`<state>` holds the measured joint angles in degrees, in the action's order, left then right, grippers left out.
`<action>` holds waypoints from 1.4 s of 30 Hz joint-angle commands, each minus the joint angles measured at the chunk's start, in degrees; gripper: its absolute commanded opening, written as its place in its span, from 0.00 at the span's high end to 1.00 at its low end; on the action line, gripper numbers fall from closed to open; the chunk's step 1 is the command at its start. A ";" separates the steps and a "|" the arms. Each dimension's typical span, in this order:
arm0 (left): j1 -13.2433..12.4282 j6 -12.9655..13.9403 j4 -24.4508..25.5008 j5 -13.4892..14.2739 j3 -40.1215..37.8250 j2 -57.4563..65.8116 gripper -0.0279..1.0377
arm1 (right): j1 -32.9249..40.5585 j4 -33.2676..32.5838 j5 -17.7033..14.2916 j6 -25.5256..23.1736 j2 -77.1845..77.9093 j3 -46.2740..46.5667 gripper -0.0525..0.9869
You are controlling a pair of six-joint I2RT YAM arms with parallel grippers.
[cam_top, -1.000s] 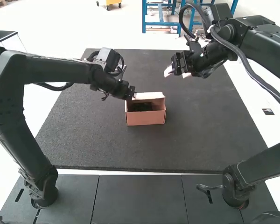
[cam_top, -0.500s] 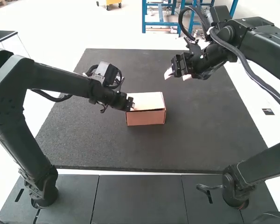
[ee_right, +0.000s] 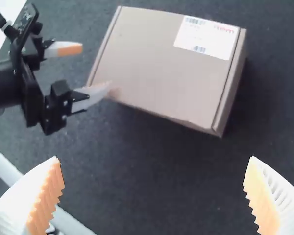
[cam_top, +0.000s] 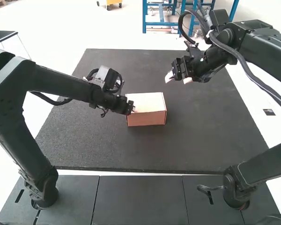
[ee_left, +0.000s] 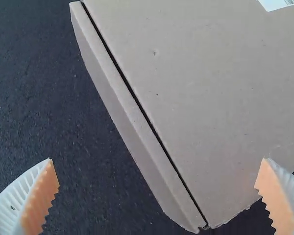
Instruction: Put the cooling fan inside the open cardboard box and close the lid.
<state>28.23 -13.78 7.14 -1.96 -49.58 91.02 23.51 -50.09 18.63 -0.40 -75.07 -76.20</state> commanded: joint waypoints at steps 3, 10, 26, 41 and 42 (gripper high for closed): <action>-1.16 -1.07 -0.98 -0.24 -0.95 -9.11 0.09 | 0.14 1.57 -0.62 -0.56 2.03 1.23 0.15; -3.88 -0.02 -0.37 0.90 0.98 -17.55 0.08 | 0.14 7.90 -2.46 -5.84 5.02 5.80 0.14; -5.82 3.32 -8.10 2.13 16.62 -38.82 0.08 | -0.83 28.46 -15.12 -8.47 15.74 20.04 0.08; -17.07 13.25 -21.37 -0.86 36.31 -59.03 0.09 | -16.48 50.52 -11.51 0.49 33.23 48.34 0.08; -17.33 13.61 -22.52 -1.03 37.54 -60.35 0.09 | -17.35 52.28 -10.63 1.37 34.29 50.28 0.08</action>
<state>11.84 -3.88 -13.93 -1.67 -14.22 33.30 8.36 -0.34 5.13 -3.01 -43.24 -29.12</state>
